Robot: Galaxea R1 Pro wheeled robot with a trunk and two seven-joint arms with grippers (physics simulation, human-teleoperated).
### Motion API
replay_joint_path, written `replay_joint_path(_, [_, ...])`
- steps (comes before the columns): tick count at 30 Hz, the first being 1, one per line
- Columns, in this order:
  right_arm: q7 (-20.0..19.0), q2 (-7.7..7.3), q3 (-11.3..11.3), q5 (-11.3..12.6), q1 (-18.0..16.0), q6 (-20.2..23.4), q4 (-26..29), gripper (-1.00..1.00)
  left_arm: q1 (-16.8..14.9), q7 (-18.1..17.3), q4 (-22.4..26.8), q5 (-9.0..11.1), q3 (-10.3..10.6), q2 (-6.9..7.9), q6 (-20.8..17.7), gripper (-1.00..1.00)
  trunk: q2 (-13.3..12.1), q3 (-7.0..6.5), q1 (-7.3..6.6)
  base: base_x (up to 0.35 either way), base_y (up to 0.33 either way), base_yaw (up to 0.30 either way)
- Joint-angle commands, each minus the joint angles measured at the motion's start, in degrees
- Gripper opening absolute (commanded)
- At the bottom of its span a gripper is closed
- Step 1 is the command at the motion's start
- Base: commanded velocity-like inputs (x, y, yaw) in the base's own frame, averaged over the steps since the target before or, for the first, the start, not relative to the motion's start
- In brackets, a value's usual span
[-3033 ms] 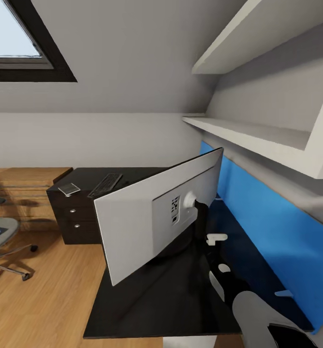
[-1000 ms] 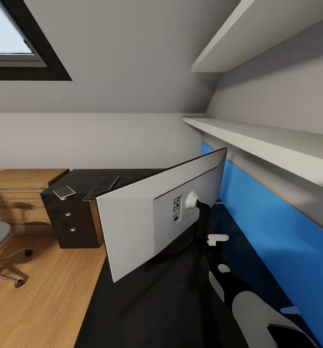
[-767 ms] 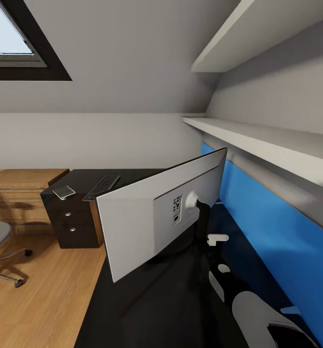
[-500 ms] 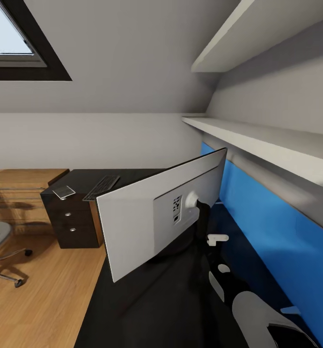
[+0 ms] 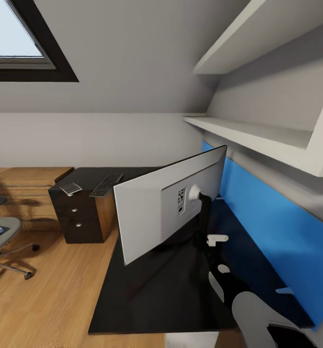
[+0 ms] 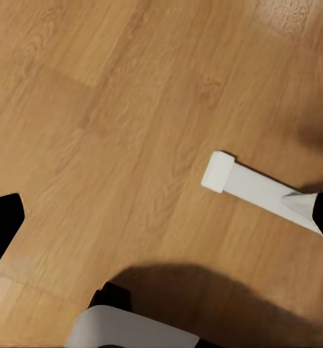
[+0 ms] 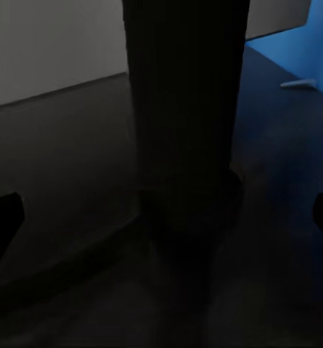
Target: In the bedroom, organize the workspace by keeping the computer under the desk, ensuring the monitor is on the desk, placing the keyboard on the desk next to the monitor, placing the mouse on the desk next to the keyboard, moving the folder from the swivel chair onto the desk next to the mouse, stacking the notebook on top of the folder with the pen on top of the notebook, and positioning the swivel chair next to the desk.
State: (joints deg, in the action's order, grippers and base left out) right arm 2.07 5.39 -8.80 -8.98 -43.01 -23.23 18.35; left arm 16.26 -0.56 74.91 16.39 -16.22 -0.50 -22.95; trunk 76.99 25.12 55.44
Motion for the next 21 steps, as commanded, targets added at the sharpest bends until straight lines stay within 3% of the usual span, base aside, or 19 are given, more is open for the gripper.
replay_joint_path(1, [0.22, 0.06, -0.34, -0.6, -0.06, -0.16, -0.06, 1.0, 0.0, -0.06, 0.08, 0.49, -0.12, -0.03, -0.34, 1.0, 0.04, 0.05, -0.03, -0.303, 0.133, 0.0])
replay_joint_path(15, [-0.04, 0.4, -0.27, -0.48, 0.03, -0.22, -0.06, 1.0, 0.0, -0.12, 0.06, 0.49, -0.1, -0.03, -0.34, 1.0, 0.04, 0.05, -0.03, -0.303, 0.163, 0.0])
replay_joint_path(21, [-0.2, 1.73, -0.19, -0.39, 0.44, -2.01, 0.74, 1.0, 0.0, -0.14, -0.1, 0.49, -0.05, -0.03, -0.32, 1.0, 0.04, 0.05, -0.03, -0.284, 0.214, 0.0])
